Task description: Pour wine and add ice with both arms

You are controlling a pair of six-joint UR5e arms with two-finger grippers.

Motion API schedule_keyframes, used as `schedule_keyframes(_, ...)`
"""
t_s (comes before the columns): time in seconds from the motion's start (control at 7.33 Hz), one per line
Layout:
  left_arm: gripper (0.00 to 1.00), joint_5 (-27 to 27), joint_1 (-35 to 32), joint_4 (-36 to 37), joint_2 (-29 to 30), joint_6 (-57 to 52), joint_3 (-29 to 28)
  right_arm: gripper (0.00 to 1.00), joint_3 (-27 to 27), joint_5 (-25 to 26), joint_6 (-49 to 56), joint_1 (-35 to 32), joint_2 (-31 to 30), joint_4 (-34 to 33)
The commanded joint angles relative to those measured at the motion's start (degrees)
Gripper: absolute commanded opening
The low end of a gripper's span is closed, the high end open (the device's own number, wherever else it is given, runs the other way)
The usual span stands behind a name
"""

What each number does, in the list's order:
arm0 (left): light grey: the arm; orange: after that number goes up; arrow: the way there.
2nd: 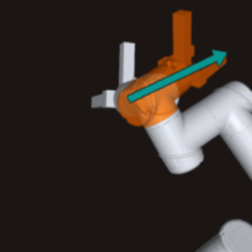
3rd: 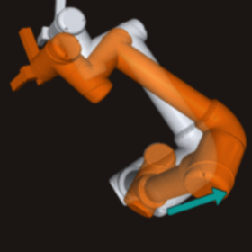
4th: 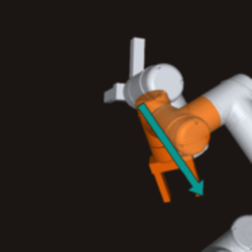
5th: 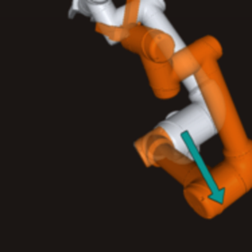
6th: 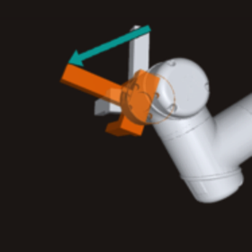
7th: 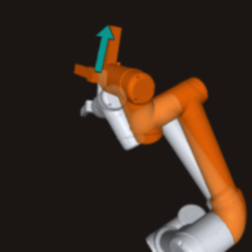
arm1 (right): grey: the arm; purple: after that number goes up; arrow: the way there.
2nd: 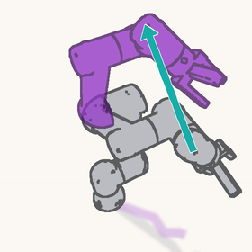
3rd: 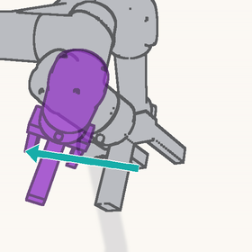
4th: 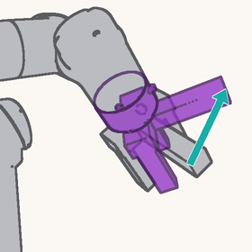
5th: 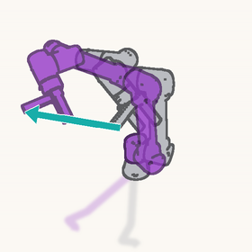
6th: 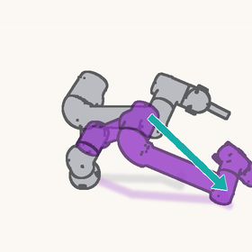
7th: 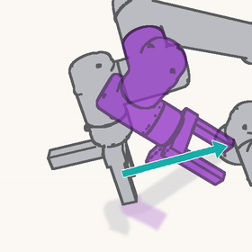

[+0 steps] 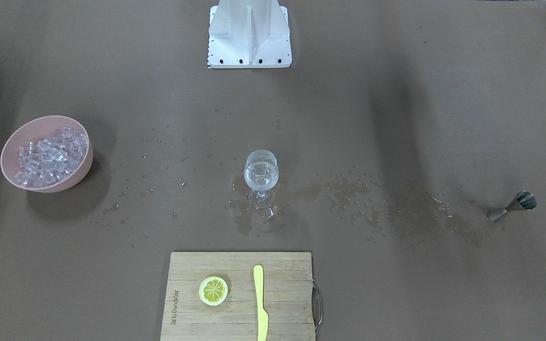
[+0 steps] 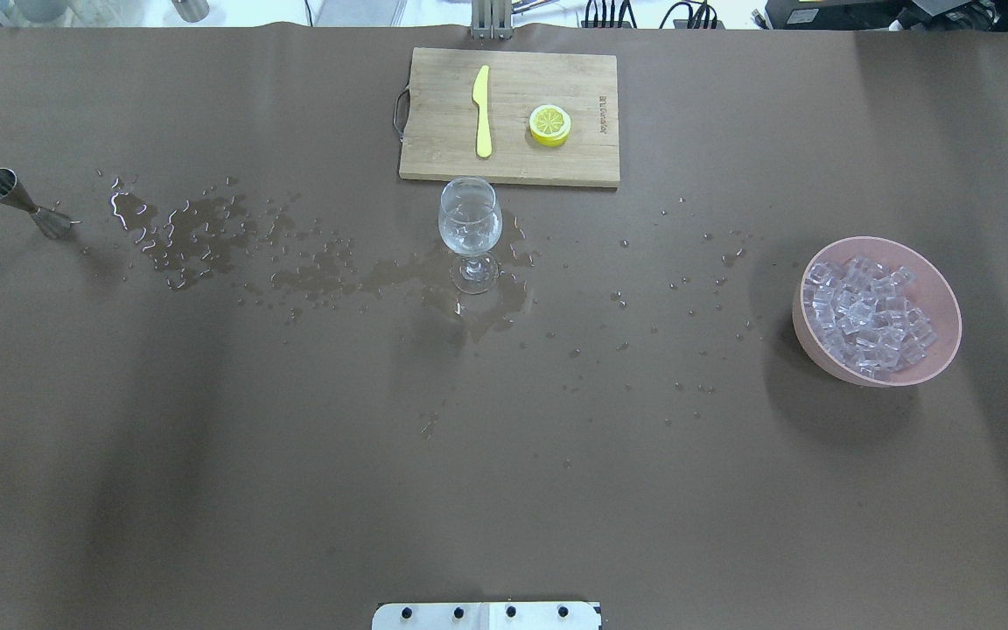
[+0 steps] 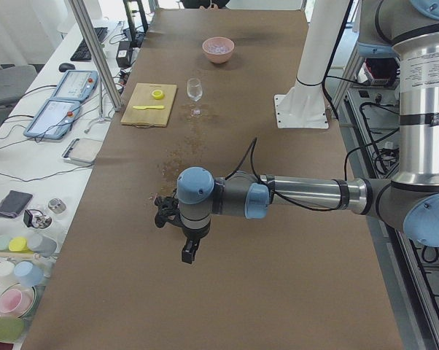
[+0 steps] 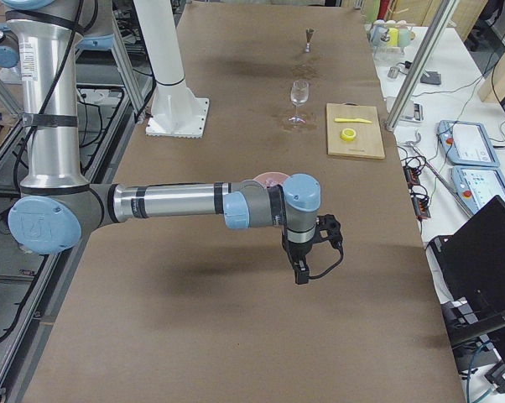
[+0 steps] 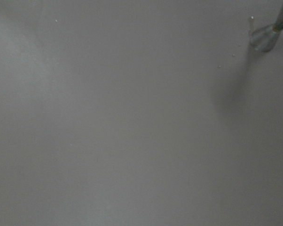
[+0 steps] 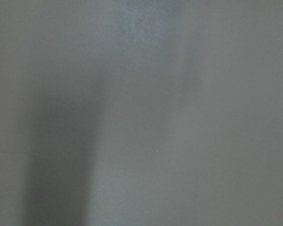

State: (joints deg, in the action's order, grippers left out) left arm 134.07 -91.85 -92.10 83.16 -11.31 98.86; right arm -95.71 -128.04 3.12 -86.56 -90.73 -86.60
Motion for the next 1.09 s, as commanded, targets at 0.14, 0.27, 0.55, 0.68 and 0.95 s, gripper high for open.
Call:
schedule_keyframes(0.14, 0.98, 1.63, 0.0, -0.09, -0.45, 3.4, -1.64, 1.0, -1.05, -0.63, -0.47, 0.51, 0.38, 4.82)
schedule_keyframes(0.27, 0.98, 1.72, -0.17, -0.53, -0.71, 3.31, -1.3, 1.0, -3.32, -1.15, -2.22, 1.38, 0.56, 7.12)
schedule_keyframes(0.55, 0.98, 1.63, -0.09, -0.62, -0.54, 3.31, -1.21, 1.0, -12.08, -1.42, -16.73, 9.6, 0.65, 7.23)
schedule_keyframes(0.68, 0.98, 1.72, -0.09, -0.62, -0.54, 3.31, -1.21, 1.0, -16.48, -0.37, -27.27, 15.31, 0.56, 7.32)
schedule_keyframes(0.95, 0.98, 1.72, -0.09, -0.62, -0.54, 3.31, -0.77, 1.0, -21.52, 10.9, -43.98, 27.87, 0.56, 7.41)
